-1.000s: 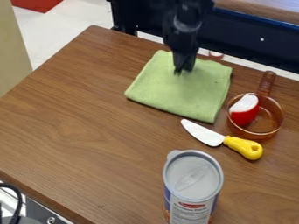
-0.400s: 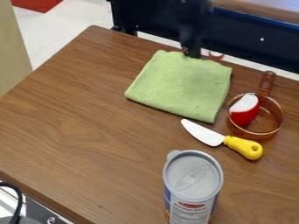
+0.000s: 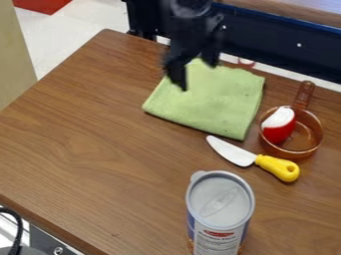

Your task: Move the green towel to the upper part of the table

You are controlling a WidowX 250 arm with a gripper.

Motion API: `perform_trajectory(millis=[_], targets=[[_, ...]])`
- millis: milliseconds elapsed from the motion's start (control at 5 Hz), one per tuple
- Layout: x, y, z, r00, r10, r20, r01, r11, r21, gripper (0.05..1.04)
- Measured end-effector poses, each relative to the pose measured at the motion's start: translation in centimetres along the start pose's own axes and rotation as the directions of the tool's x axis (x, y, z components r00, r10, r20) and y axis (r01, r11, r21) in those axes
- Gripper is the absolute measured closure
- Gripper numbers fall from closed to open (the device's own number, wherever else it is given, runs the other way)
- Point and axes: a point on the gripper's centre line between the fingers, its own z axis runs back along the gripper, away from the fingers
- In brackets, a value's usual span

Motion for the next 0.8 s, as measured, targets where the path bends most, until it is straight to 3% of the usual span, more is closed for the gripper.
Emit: perform_trajectory(millis=[200,400,600,800], targets=[[0.2,2.8,-0.2,0.978,-0.209,-0.024,0.21,0.976,0.061,0.083],[0.5,5.8,0.4,0.914,-0.405,-0.004,0.404,0.913,0.057,0.083],[1.3,8.2,0.1,0.818,-0.574,-0.012,0.571,0.811,0.129,0.083],[3.1,10.4,0.0,0.754,-0.657,0.007,0.65,0.748,0.136,0.083]])
